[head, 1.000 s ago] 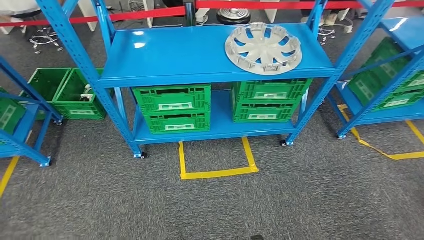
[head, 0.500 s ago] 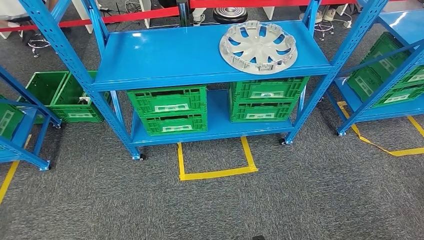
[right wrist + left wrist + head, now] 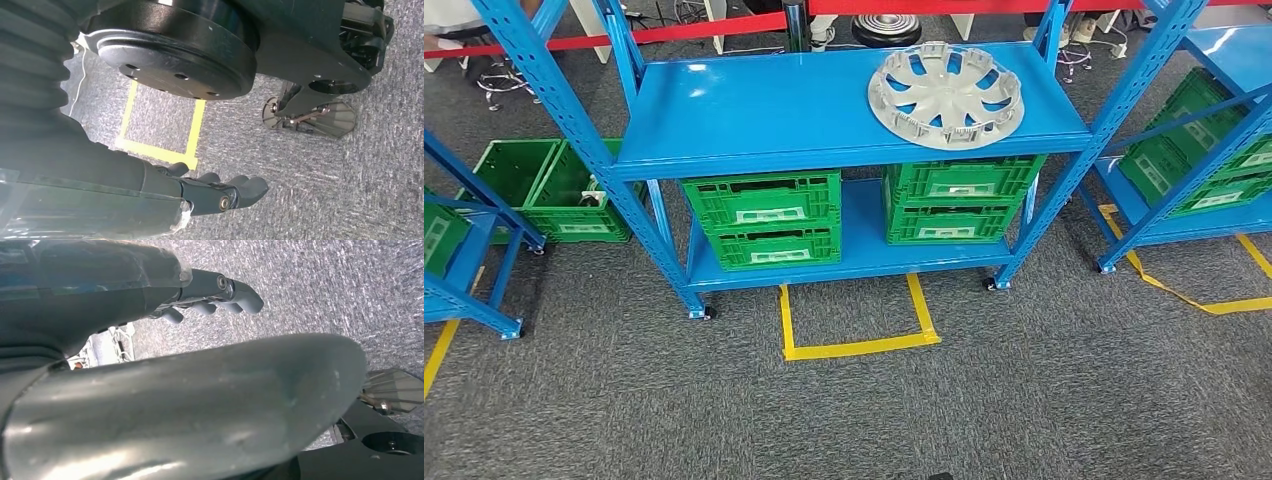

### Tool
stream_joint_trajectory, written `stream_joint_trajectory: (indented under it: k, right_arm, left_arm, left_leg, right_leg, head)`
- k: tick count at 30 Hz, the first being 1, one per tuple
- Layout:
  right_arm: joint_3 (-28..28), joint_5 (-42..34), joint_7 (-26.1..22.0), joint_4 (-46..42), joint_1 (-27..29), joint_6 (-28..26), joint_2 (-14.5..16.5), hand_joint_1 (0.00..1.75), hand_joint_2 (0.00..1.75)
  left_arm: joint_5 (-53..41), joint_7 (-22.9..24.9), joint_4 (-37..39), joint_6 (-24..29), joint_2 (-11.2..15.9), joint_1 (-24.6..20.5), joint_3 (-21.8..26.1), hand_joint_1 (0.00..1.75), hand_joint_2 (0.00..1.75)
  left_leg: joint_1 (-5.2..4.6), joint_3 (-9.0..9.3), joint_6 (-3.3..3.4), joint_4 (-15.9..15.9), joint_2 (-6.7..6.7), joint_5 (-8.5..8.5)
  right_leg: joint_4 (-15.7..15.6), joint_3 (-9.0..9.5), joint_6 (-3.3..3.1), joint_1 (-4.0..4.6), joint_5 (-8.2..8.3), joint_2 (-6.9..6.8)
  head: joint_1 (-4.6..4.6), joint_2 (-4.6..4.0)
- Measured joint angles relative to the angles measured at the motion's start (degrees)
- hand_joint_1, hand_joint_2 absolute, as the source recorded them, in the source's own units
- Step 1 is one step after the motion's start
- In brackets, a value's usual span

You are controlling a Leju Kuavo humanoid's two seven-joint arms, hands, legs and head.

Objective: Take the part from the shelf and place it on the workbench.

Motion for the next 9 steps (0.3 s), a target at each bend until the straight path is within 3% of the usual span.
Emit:
stream_joint_trajectory:
  k: [1,5,9]
  right_arm:
    - [0.00,0.00,-0.02,0.00,0.00,0.00,0.00,0.00,1.75]
    - [0.00,-0.10,-0.26,0.00,0.00,0.06,0.00,0.00,1.75]
    - [-0.02,-0.36,-0.63,0.00,-0.01,0.16,0.00,0.00,1.75]
  left_arm:
    - [0.03,0.00,0.00,0.00,0.00,0.00,-0.03,0.00,0.00]
    - [0.11,0.00,0.00,0.05,0.00,0.00,-0.32,0.00,1.75]
    - [0.24,0.00,0.00,0.11,0.00,0.00,-0.44,0.00,1.75]
  left_leg:
    - [0.00,0.00,0.00,0.00,0.00,0.00]
    - [0.00,0.00,0.04,0.00,0.00,-0.04]
    - [0.00,0.02,0.06,0.00,0.00,-0.05]
  right_leg:
    - [-0.02,0.01,0.01,0.00,0.00,0.00]
    - [-0.08,0.05,0.02,0.00,0.01,0.00]
    - [-0.13,0.09,0.03,0.00,0.01,0.00]
  head:
    - [0.00,0.00]
    - [0.00,0.00]
    - [-0.02,0.00]
